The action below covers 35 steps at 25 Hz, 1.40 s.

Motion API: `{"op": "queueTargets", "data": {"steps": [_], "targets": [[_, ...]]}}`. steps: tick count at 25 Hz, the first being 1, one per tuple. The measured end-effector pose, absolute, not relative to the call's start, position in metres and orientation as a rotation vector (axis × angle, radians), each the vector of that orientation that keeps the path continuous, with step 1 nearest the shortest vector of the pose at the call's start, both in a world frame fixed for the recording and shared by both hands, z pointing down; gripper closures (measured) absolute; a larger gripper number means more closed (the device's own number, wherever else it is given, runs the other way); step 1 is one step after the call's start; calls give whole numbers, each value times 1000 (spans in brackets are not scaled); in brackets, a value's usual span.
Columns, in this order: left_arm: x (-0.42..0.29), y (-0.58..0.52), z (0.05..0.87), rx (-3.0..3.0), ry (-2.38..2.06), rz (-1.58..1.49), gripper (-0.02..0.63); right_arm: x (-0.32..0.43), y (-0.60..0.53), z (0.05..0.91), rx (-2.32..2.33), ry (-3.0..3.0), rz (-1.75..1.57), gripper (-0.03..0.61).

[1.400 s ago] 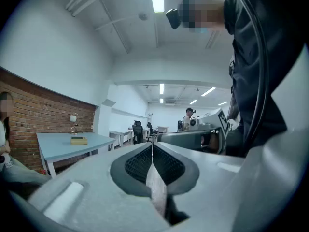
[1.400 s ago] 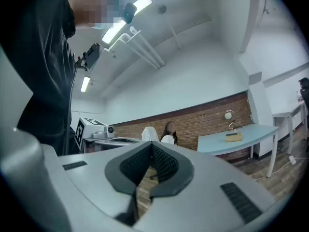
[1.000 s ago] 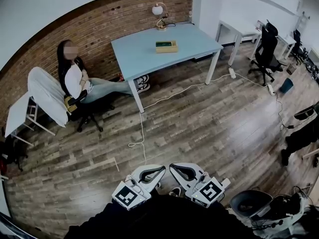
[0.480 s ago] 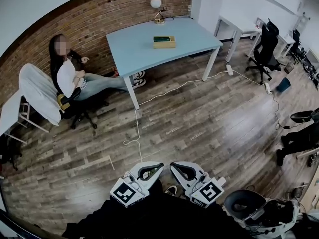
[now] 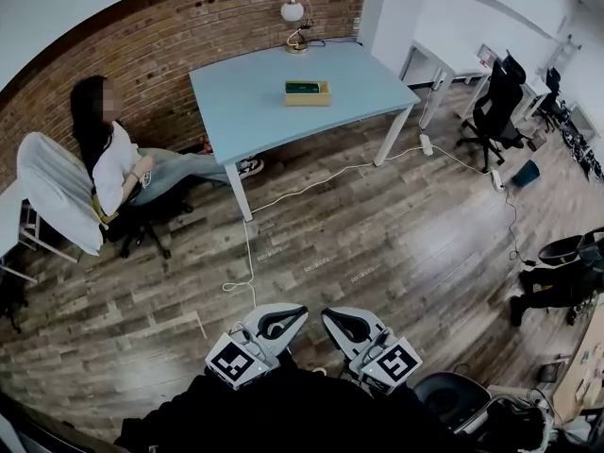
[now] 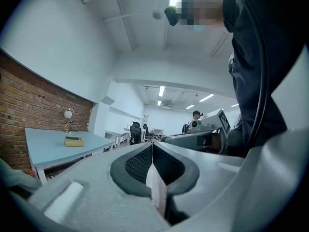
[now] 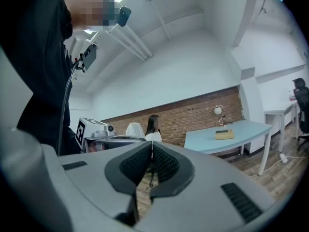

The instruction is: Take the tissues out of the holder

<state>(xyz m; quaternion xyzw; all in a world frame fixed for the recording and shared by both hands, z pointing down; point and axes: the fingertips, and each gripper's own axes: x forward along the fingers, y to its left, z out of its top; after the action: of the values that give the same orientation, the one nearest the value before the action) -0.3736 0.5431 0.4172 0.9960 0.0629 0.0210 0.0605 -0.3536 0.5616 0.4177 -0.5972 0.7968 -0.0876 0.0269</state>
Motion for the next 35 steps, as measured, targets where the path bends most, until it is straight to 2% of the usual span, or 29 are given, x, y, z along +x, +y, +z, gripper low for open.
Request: {"op": "queueTargets", "data": {"steps": [21,35], "targets": [[-352,434,418,3014,301,65,604,-326,456,419,-1949,2410,-277,571],[-294,393,419,3026,230,79,604,-262,411,422,-1900,2425,-274,572]]}}
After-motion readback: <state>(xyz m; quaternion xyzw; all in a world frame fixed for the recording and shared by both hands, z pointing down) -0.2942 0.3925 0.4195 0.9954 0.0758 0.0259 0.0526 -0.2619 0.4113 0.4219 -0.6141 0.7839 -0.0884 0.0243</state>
